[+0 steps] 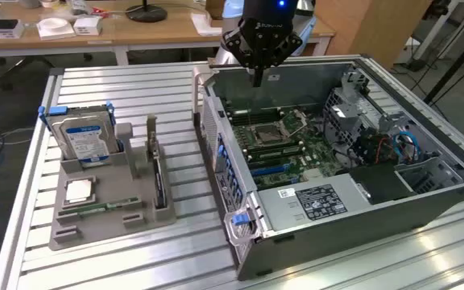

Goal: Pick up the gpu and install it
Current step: 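Reach for the gpu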

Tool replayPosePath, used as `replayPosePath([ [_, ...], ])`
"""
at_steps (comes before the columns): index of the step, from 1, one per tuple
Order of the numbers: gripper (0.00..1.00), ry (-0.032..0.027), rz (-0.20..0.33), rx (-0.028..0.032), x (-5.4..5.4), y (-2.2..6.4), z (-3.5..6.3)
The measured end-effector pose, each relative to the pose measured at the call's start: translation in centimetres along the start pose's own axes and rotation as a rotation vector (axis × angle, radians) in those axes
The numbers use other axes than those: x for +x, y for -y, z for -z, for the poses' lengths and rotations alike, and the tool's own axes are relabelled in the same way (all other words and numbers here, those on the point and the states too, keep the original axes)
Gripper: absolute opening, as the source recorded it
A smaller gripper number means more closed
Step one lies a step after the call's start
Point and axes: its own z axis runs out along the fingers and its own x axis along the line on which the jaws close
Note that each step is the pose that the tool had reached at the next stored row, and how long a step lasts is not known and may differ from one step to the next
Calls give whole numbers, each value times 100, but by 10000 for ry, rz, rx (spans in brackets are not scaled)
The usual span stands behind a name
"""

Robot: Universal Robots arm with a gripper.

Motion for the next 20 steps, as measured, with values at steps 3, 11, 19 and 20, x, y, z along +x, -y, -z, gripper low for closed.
replayPosePath([
  [3, 11, -2, -2, -13, -9, -1, 0],
  [11, 11, -2, -3, -13, 12, 1, 0],
  [19, 11, -2, -2, -12, 36, 3, 1],
  [20, 11, -2, -3, -13, 38, 3, 1],
])
